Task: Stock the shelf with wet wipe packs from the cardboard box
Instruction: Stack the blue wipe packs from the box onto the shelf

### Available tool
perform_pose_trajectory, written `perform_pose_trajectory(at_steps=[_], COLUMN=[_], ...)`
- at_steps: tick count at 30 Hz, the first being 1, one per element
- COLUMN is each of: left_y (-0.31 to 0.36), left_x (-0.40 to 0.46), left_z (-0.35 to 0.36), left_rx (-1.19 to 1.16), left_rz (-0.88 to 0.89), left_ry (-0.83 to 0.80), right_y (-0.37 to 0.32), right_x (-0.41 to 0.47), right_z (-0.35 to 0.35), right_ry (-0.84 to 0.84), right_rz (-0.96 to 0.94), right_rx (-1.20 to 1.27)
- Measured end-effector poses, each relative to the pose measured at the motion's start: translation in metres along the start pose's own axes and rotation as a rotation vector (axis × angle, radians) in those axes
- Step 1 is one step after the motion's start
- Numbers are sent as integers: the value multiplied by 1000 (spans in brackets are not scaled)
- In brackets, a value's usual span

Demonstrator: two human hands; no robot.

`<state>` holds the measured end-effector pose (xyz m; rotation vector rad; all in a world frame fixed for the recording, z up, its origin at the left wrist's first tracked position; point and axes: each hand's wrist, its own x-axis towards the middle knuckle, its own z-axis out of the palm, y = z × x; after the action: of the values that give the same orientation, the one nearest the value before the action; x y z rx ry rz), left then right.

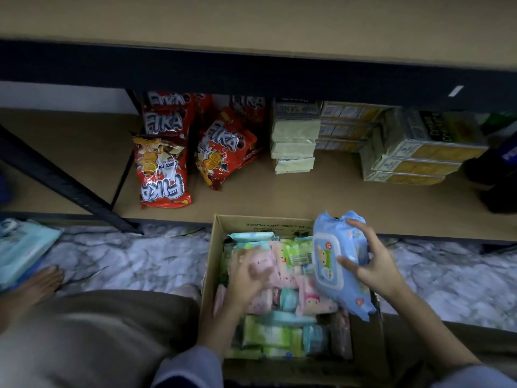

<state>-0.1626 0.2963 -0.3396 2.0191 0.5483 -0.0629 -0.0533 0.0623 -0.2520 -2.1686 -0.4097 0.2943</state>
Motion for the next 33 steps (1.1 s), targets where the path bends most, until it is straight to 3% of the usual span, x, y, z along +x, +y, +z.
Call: perform_pose_trajectory(at_steps=[1, 6, 12, 15, 19, 25, 30, 33], left_y=[-6, -31, -22, -20, -24, -27, -34, -33], left_x=[8, 34, -2, -34, -43, 2, 52, 70], left_z=[-6, -18, 10, 34, 30, -2, -15, -15], left_rx=[-29, 34, 16, 125, 77, 58, -58, -105], left_rz=[-51, -215, -239, -179, -133, -171, -282, -313], left_ry=[68, -47, -95, -141, -122, 113, 25, -43], right_y=[1, 5, 9, 7, 14, 30, 35, 41], right_x=[-1, -1, 3, 2, 0, -15, -26, -26], right_z=[0, 0, -3, -4, 1, 30, 55, 55], right_ry=[-7, -20, -43, -70, -105, -124, -57, -24], right_rz=[9, 23, 66, 80, 97, 133, 291, 280], right_rx=[1, 28, 72, 86, 144, 66, 23, -16])
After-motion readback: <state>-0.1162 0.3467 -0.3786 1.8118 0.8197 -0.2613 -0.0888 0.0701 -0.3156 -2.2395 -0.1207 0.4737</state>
